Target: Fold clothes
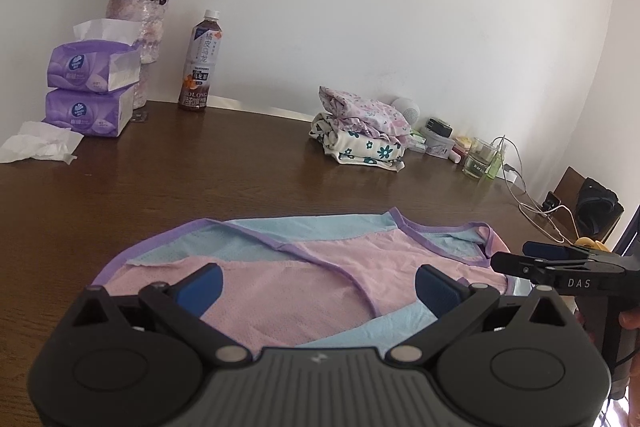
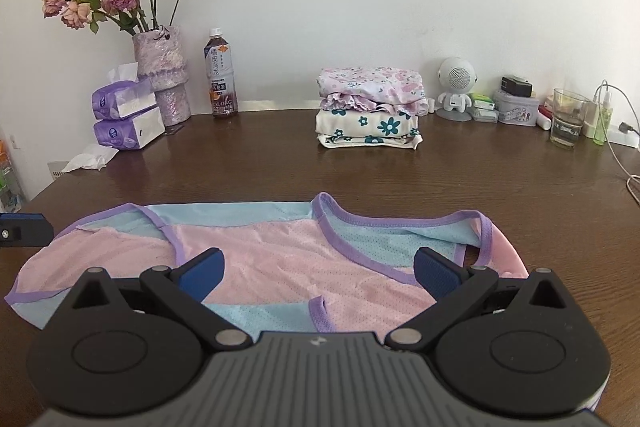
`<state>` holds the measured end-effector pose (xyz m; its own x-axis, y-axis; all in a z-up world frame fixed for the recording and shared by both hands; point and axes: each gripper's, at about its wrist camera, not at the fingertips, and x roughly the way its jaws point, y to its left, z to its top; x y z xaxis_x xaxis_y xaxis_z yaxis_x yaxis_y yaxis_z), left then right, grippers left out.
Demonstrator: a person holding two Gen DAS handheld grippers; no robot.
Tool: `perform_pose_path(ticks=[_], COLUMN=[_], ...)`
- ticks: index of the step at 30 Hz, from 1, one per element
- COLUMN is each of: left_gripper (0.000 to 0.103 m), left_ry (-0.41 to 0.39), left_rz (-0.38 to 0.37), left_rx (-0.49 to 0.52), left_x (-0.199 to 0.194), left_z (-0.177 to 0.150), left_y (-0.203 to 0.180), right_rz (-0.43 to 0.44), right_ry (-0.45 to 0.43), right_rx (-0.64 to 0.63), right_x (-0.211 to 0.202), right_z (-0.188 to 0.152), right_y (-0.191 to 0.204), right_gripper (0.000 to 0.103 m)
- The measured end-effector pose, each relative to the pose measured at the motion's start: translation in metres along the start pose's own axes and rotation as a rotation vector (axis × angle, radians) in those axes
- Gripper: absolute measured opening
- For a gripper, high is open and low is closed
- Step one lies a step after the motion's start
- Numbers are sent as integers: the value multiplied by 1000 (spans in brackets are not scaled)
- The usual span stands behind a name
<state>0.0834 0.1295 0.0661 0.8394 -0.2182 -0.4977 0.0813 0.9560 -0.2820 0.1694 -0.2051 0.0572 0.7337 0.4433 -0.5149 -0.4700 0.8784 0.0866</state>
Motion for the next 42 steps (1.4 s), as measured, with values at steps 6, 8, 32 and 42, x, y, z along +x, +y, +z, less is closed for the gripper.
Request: perform_pose_path(ticks=[6,8,32,42], left_gripper=[103,103,103,103], left_ry=[1,2,3,21], left_rz=[-2,-2,-33,7], left_rx=[15,15,-53,-26], left_x=[3,4,13,17], left_z=[5,6,-6,-10], left_y=[2,4,5,2], right_rz=[63,106,102,190], right_ry=[-15,-10,38,-40], right_rx=[78,107,92,74], right_x=[10,14,32,22], right_z=[12,16,10,7], right_y=[-7,-10,-10,-13], right_gripper=[103,103,103,103])
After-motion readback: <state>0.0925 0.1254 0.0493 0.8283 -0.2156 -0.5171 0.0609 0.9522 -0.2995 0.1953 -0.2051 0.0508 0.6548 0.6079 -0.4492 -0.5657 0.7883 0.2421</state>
